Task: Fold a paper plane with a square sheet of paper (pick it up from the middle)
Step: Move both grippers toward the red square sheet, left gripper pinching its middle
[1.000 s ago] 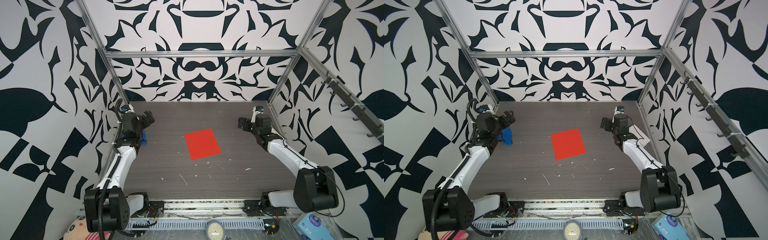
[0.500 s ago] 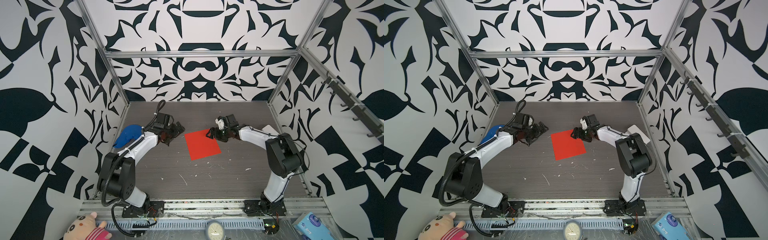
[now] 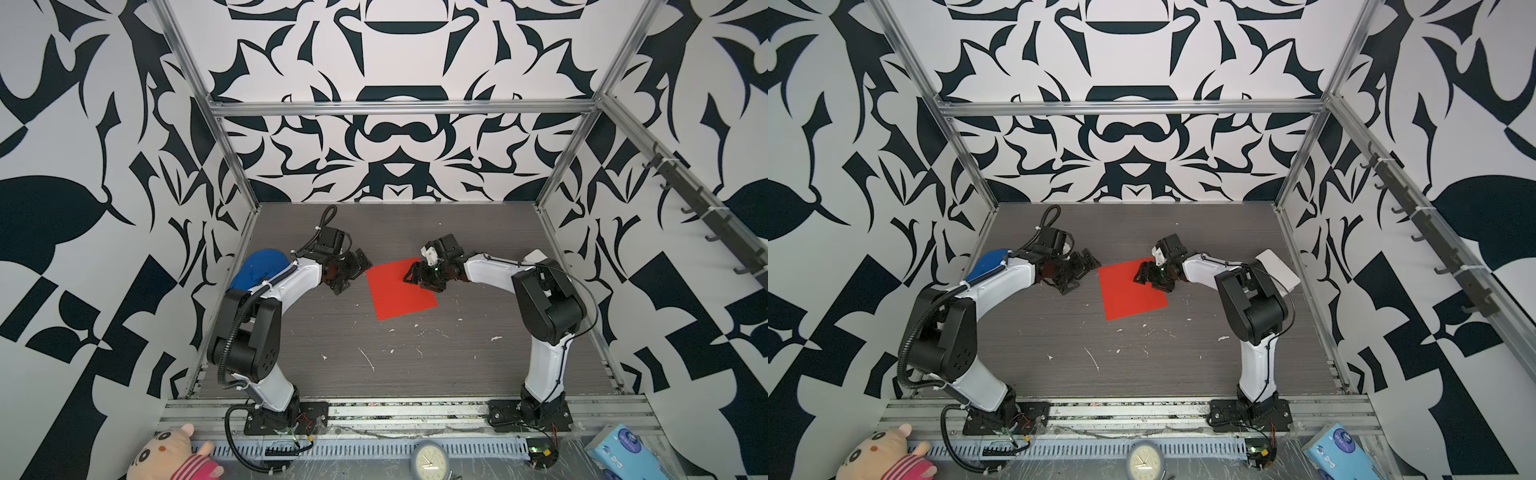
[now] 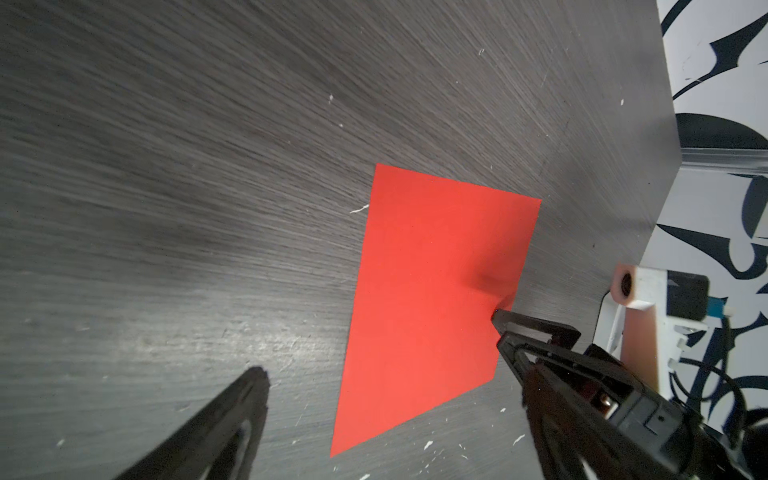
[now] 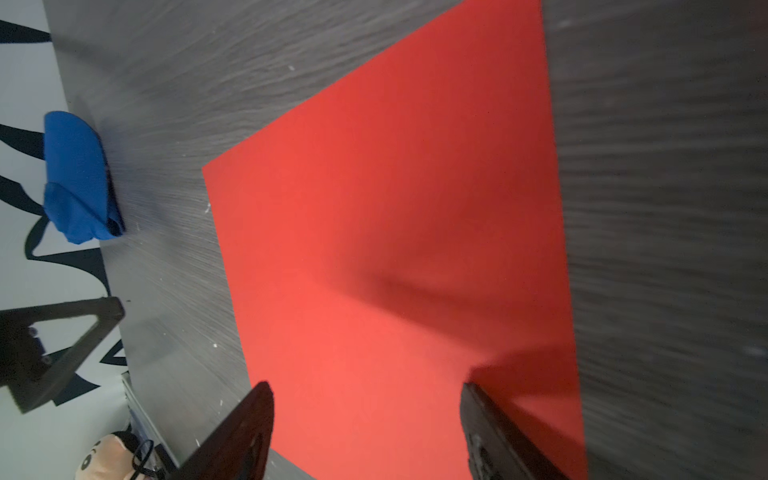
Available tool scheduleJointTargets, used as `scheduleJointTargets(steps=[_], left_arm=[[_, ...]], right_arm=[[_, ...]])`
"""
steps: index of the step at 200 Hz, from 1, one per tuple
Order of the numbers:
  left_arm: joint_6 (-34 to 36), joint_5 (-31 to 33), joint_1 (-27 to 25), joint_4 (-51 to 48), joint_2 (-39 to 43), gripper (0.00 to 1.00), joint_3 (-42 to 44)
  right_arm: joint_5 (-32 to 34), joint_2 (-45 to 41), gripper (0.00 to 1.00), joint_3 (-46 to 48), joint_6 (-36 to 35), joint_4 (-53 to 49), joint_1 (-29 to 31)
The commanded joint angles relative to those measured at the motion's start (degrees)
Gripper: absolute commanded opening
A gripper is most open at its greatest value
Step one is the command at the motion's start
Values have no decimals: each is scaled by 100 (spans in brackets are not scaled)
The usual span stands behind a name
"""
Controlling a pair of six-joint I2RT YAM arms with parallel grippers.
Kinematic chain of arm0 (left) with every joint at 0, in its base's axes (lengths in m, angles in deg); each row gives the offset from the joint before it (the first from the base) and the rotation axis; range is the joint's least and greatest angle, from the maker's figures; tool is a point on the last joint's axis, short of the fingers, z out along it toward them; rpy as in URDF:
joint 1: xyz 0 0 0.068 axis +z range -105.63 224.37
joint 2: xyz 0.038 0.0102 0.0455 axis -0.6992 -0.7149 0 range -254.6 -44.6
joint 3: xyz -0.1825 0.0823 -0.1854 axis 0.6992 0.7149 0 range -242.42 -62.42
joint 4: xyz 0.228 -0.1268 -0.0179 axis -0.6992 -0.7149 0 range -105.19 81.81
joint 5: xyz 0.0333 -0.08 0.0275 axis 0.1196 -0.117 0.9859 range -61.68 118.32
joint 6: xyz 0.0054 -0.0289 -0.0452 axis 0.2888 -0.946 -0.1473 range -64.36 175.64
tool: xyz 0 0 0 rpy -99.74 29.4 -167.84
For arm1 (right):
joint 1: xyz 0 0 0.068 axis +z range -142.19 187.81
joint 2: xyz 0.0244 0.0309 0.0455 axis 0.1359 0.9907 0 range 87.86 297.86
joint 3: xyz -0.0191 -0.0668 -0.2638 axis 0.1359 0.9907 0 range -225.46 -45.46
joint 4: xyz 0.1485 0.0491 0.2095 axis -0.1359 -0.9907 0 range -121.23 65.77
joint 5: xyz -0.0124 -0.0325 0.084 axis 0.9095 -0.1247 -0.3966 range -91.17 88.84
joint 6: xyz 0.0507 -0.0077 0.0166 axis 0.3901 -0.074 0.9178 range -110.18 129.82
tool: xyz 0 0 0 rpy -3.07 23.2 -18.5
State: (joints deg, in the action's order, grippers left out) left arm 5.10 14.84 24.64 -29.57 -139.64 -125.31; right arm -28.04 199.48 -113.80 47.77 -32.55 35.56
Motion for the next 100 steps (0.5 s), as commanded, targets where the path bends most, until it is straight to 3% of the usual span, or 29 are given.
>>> scheduleJointTargets(steps=[1,41,69,100], left_arm=[[215,369,-191,-703,-206,99,-421],[219,1137,-671,-1712,-682,100,-1108],[71,1393,-965,-2070,-956,99,-1435],[107,1786,-1288,-2808,-1496,99,-2087]], right_arm=[[-28,83,72,182,641,417,375],[94,-291,68,495,1582,1349,569],[413,-901,69,716,1241,1157,449],[464,-991,70,803,784,683,195]])
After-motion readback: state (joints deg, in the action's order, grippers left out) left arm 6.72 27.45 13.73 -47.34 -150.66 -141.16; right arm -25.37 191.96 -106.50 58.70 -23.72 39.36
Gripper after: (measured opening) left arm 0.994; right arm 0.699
